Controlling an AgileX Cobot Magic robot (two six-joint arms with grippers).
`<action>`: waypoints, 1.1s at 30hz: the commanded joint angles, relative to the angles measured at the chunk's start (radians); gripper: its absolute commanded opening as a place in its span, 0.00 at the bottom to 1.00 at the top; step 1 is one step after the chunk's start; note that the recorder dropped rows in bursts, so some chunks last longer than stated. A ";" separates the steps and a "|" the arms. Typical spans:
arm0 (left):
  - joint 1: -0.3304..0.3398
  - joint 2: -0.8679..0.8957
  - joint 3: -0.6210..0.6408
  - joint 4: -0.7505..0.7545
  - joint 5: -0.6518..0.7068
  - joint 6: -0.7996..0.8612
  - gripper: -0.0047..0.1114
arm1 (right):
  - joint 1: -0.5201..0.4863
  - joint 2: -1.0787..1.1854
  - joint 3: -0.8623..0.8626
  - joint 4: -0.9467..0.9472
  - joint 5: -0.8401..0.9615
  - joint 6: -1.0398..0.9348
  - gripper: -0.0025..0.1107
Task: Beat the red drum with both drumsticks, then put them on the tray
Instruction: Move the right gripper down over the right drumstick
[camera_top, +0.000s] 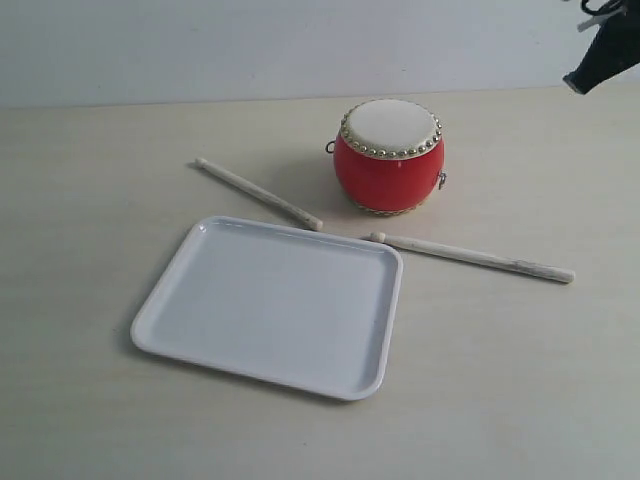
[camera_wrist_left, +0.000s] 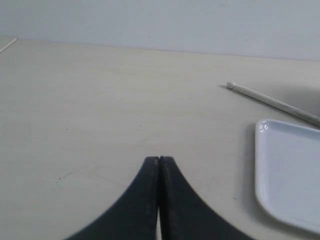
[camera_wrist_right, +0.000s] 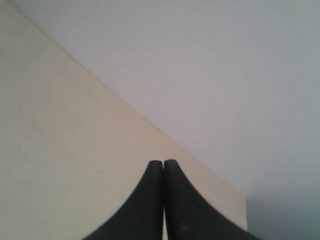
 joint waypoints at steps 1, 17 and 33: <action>0.001 -0.005 0.000 -0.009 -0.010 -0.008 0.05 | -0.022 -0.003 -0.071 0.392 -0.154 -0.022 0.02; 0.001 -0.005 0.000 -0.009 -0.010 -0.008 0.05 | -0.022 0.002 -0.041 -0.272 0.256 -0.008 0.02; 0.001 -0.005 0.000 -0.009 -0.010 -0.008 0.05 | -0.022 0.133 -0.209 -1.157 1.162 1.069 0.02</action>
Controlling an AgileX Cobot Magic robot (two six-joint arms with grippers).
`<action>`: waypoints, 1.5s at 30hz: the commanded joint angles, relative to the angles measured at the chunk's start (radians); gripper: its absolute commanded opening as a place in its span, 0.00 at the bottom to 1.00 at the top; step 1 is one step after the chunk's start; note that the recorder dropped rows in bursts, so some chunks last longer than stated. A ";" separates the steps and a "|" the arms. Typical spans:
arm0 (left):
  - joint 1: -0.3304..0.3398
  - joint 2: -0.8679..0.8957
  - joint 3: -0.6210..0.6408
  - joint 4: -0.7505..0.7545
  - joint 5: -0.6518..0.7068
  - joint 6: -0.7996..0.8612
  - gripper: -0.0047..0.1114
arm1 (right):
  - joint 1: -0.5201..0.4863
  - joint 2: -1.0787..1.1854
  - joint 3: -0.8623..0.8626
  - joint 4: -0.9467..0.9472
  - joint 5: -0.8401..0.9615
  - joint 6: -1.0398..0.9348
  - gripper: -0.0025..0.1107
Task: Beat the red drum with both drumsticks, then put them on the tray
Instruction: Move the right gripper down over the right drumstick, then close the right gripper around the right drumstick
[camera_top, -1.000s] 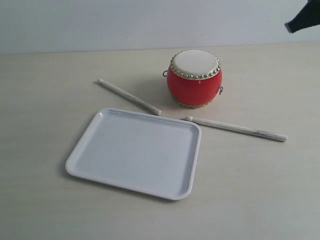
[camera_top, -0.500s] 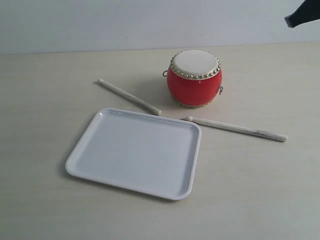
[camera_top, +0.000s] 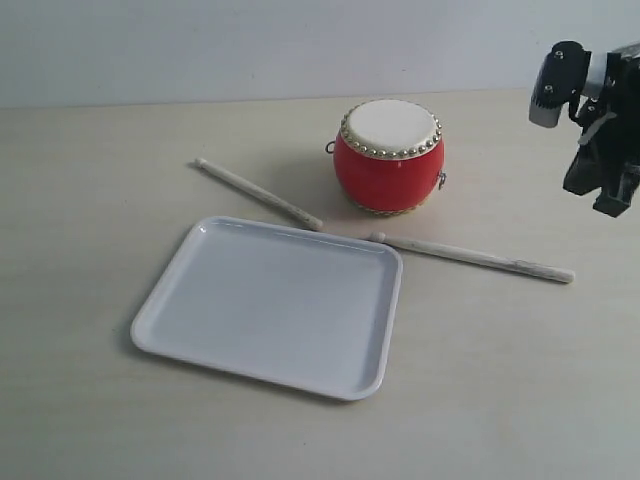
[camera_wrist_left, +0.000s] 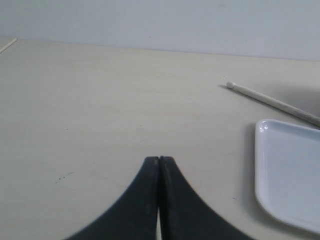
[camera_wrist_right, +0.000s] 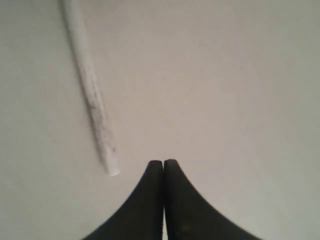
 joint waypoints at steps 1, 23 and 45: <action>0.001 -0.005 0.000 -0.009 -0.010 -0.008 0.05 | -0.003 0.035 -0.105 0.068 0.224 0.165 0.02; 0.001 -0.005 0.000 -0.009 -0.010 -0.008 0.05 | 0.219 0.171 -0.196 -0.153 0.334 0.251 0.10; 0.001 -0.005 0.000 -0.009 -0.010 -0.008 0.05 | 0.219 0.171 -0.047 -0.225 0.111 0.251 0.33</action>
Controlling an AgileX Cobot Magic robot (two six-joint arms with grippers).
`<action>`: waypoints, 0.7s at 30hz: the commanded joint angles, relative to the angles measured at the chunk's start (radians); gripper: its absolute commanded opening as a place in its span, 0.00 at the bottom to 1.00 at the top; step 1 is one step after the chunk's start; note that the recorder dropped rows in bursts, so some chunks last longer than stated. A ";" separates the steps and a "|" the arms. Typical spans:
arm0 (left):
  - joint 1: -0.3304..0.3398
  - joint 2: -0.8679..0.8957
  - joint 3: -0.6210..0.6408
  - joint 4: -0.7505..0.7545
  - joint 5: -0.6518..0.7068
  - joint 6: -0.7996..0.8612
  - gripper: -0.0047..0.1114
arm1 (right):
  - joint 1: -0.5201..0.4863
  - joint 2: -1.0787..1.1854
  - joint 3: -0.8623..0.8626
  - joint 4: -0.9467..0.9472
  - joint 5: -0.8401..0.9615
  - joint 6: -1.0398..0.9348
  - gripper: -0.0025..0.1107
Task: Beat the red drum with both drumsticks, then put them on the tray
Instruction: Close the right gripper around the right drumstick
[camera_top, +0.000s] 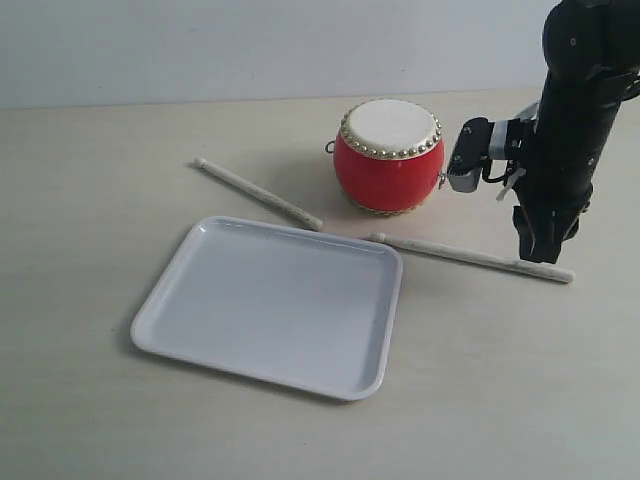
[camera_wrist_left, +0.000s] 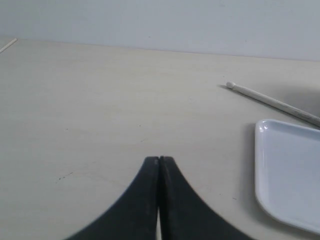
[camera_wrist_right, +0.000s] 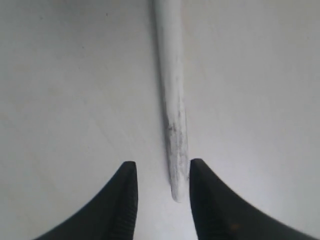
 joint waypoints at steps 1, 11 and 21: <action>0.001 -0.005 0.000 -0.009 -0.010 -0.008 0.05 | 0.001 -0.002 0.014 -0.006 -0.025 -0.008 0.33; 0.001 -0.005 0.000 -0.009 -0.010 -0.008 0.05 | 0.001 -0.001 0.039 0.030 -0.079 -0.008 0.33; 0.001 -0.005 0.000 -0.009 -0.010 -0.008 0.05 | 0.001 0.093 0.039 0.051 -0.095 -0.008 0.33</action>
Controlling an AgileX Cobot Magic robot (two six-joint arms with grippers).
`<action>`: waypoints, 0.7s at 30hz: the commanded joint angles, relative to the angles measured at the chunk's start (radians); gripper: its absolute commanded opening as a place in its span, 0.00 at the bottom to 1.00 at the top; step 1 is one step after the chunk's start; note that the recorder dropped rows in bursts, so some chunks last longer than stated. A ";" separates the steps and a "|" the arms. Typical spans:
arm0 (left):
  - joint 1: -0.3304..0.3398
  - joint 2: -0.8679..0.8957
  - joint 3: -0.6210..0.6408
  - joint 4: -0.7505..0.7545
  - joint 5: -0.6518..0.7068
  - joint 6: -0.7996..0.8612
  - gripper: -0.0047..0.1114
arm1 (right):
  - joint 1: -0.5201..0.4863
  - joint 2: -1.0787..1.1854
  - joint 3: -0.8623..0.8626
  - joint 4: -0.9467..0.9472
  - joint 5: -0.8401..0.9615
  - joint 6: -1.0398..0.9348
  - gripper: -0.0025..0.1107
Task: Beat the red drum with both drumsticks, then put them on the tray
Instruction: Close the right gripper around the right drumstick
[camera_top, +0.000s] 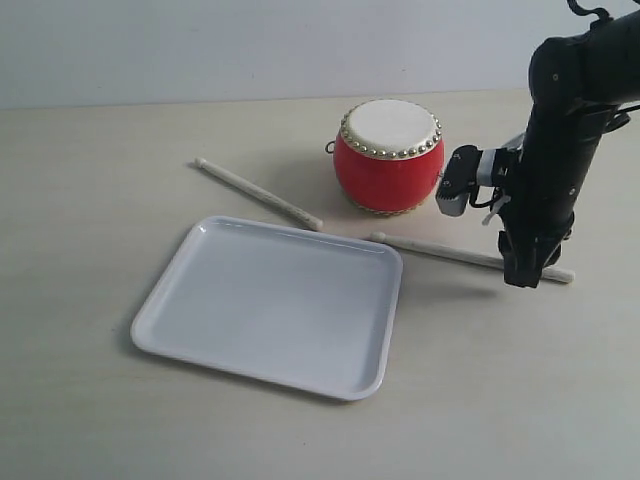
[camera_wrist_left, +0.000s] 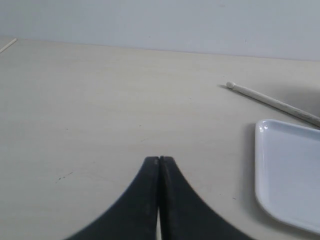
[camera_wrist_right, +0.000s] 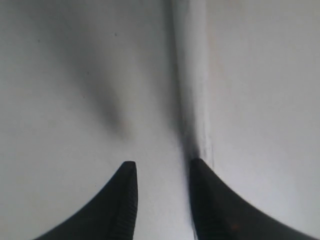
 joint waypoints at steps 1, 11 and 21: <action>0.001 -0.005 0.000 -0.009 -0.010 -0.008 0.05 | 0.001 0.023 0.004 0.002 -0.027 -0.008 0.33; 0.001 -0.005 0.000 -0.009 -0.010 -0.008 0.05 | 0.001 0.024 0.004 -0.004 -0.064 -0.008 0.33; 0.001 -0.005 0.000 -0.009 -0.010 -0.008 0.05 | 0.001 -0.008 0.004 -0.013 -0.080 -0.010 0.33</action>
